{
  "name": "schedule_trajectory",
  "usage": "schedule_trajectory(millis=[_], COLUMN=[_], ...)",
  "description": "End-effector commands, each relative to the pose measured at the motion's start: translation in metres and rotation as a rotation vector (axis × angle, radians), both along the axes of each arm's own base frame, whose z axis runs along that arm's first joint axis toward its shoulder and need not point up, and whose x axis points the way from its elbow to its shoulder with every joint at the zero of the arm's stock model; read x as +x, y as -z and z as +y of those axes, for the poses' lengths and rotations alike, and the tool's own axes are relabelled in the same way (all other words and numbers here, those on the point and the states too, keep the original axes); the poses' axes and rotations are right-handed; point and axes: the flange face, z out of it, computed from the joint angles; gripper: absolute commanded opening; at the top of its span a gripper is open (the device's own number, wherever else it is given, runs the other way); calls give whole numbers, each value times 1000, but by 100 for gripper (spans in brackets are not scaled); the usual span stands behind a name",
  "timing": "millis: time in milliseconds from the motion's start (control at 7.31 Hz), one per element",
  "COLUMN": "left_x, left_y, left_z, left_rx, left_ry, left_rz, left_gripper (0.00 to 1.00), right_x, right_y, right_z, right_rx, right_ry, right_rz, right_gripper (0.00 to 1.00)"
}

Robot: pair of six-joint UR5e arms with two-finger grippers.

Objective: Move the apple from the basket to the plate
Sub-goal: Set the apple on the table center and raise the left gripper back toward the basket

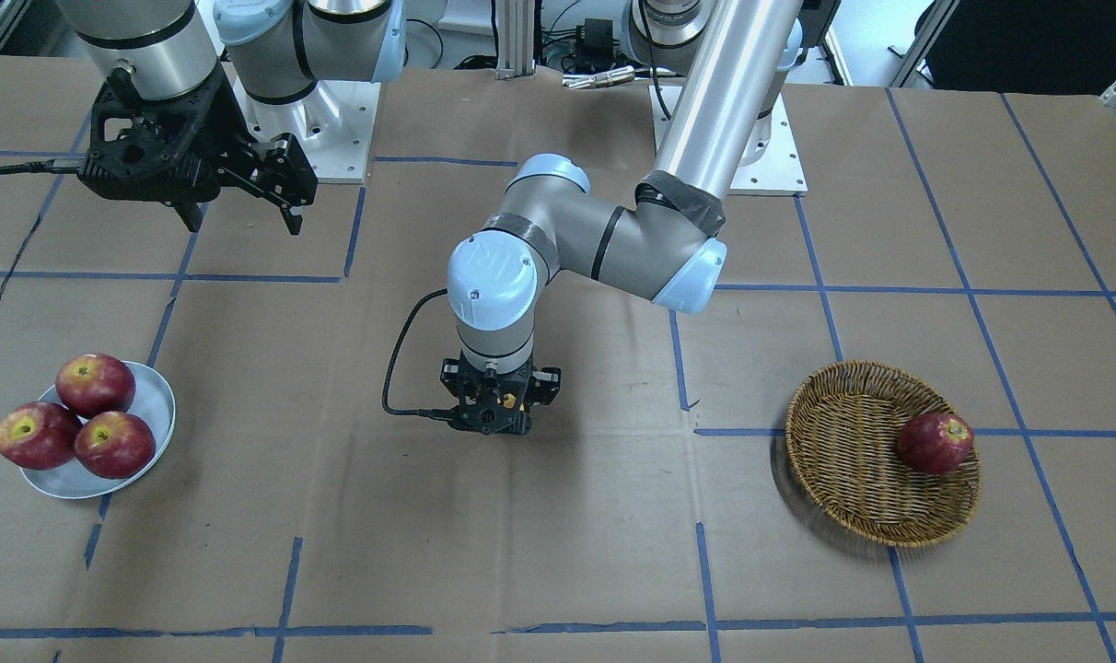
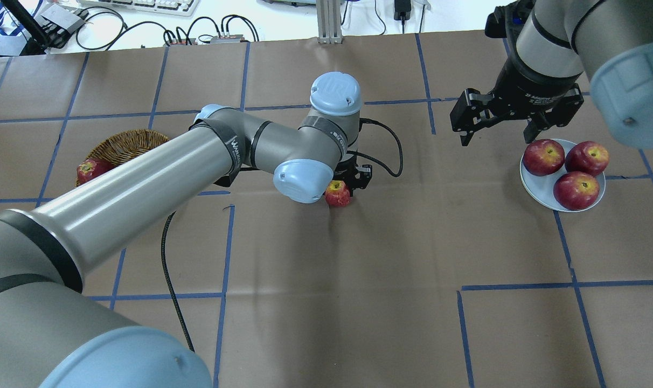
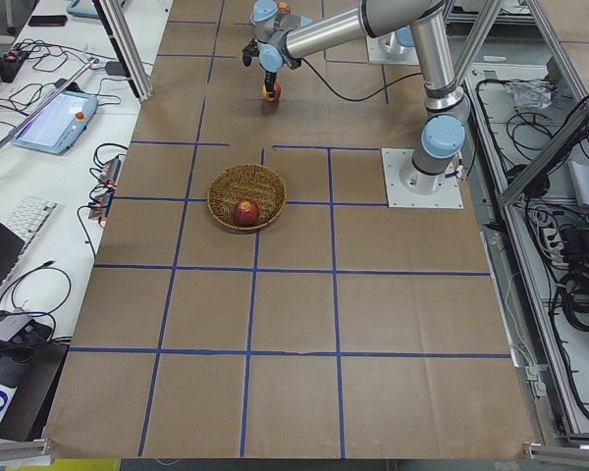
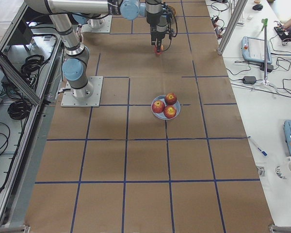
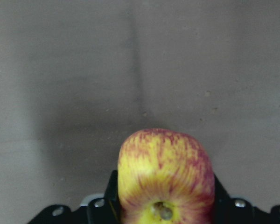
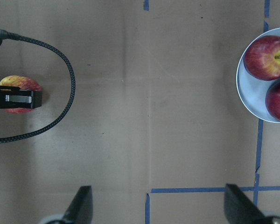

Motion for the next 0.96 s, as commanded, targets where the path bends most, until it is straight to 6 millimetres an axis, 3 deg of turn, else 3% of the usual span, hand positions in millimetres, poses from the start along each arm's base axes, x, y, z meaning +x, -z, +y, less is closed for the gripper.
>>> schedule_trajectory(millis=[0, 137, 274, 410, 547, 821], left_x=[-1, 1, 2, 15, 46, 140], left_y=[1, -11, -36, -96, -139, -223], left_z=[-1, 0, -2, 1, 6, 23], left_rx=[3, -10, -41, -69, -51, -31], left_ry=[-2, -3, -6, -5, 9, 46], left_rz=[3, 6, 20, 24, 13, 7], left_gripper=[99, 99, 99, 99, 99, 99], right_x=[0, -1, 0, 0, 0, 0], right_y=[0, 0, 0, 0, 0, 0], right_z=[0, 0, 0, 0, 0, 0], right_rx=[0, 0, 0, 0, 0, -2], right_ry=[0, 2, 0, 0, 0, 1], right_rz=[0, 0, 0, 0, -2, -2], right_gripper=[100, 100, 100, 100, 100, 100])
